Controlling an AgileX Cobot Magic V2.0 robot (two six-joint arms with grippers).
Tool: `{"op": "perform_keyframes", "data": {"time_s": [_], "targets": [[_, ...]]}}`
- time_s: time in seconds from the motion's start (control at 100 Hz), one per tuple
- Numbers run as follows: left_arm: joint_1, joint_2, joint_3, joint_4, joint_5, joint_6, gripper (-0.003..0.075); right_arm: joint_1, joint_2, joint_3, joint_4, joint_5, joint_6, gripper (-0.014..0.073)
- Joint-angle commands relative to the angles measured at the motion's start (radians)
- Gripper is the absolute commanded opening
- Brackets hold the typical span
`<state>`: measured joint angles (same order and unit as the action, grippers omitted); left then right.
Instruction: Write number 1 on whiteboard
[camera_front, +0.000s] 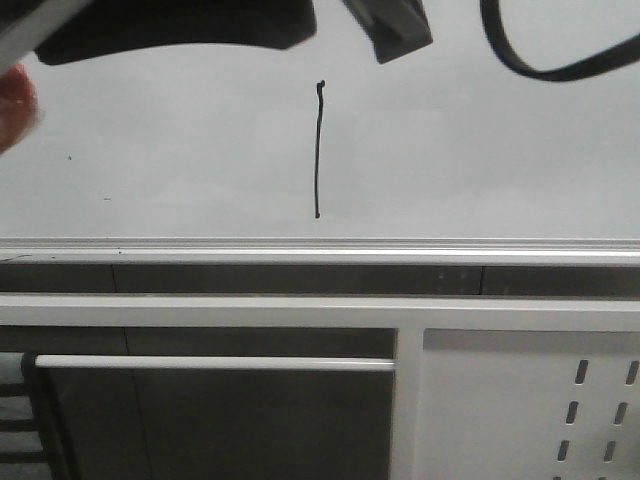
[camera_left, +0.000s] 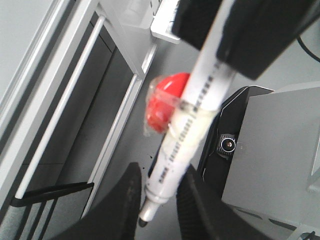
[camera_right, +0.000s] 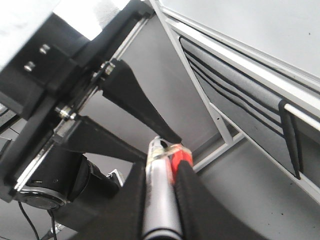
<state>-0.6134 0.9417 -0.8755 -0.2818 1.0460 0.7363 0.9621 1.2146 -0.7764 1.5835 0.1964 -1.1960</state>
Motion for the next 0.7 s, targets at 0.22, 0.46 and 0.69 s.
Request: {"op": "perform_keyframes", "data": {"time_s": [0.22,0.46,0.69], "targets": [[-0.003,-0.007,-0.065,-0.04,-0.088,-0.011,0.0199,0.001,-0.019,-0.025,0.001,0.071,-0.009,-0.0078],[-0.003,-0.007,-0.065,-0.041,-0.088,-0.011,0.0122,0.001,-0.019,-0.025,0.001,0.075,-0.009,-0.0078],[-0.003,-0.007,-0.065,-0.041,-0.088,-0.011,0.0037,0.001,-0.019,-0.025,0.001,0.078,-0.009,-0.0078]]}}
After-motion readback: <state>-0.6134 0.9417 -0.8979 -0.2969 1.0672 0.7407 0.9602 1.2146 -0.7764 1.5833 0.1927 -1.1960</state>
